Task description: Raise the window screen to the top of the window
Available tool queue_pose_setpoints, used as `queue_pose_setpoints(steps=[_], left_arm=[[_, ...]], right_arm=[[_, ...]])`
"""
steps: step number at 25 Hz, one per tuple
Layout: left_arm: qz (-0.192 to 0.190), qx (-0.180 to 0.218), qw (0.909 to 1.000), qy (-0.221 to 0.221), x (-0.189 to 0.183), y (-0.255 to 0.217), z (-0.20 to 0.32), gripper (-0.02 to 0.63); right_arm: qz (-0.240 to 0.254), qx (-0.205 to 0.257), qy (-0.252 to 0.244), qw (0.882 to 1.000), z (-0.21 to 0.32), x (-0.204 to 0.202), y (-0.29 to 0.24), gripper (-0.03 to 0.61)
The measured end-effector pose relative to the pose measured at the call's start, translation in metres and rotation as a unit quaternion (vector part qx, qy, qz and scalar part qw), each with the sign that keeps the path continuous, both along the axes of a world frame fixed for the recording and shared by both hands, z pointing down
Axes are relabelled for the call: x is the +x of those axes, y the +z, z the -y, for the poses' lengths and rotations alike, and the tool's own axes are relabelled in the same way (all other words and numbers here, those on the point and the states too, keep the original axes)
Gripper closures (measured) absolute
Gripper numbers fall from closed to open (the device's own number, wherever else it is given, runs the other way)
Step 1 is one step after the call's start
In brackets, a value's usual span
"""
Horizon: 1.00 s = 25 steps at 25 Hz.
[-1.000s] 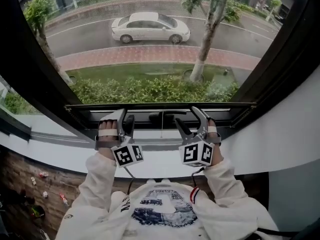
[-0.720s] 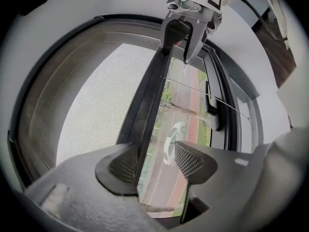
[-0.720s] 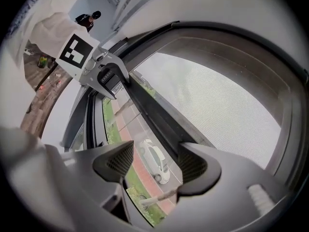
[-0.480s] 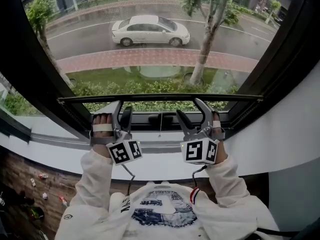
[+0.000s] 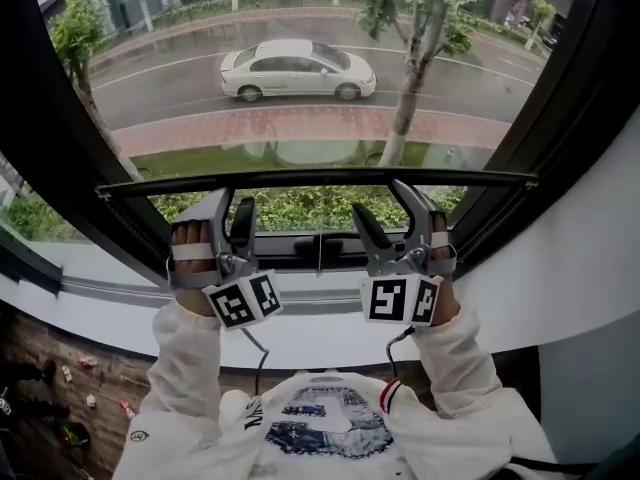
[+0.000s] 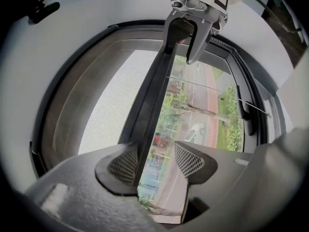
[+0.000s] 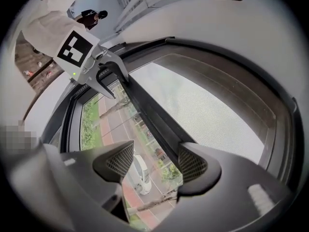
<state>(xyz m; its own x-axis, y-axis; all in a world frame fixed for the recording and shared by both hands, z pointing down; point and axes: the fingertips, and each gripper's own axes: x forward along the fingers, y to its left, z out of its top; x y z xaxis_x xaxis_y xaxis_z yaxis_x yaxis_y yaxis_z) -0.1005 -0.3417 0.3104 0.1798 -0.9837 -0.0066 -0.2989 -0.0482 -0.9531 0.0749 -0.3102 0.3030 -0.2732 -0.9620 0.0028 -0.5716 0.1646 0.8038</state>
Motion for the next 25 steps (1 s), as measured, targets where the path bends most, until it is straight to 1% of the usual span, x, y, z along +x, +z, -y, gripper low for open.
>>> queue_pose_setpoints(steps=[4,18,25], left_arm=[[-0.001,0.011,0.9999,0.0,0.0003,0.0011,0.0003,0.374],[-0.001,0.074,0.9973,0.006,0.0009,-0.0006,0.0009,0.374],[-0.002,0.089,0.9959,0.014,0.0021,0.0022,0.0006,0.374]], right_arm=[[0.004,0.014,-0.001,1.0,0.0001,0.0,0.0013,0.291],[0.002,0.073,0.007,0.997,0.0011,-0.0007,0.0036,0.291],[0.0,0.089,0.009,0.996,0.0004,0.0,0.0072,0.291]])
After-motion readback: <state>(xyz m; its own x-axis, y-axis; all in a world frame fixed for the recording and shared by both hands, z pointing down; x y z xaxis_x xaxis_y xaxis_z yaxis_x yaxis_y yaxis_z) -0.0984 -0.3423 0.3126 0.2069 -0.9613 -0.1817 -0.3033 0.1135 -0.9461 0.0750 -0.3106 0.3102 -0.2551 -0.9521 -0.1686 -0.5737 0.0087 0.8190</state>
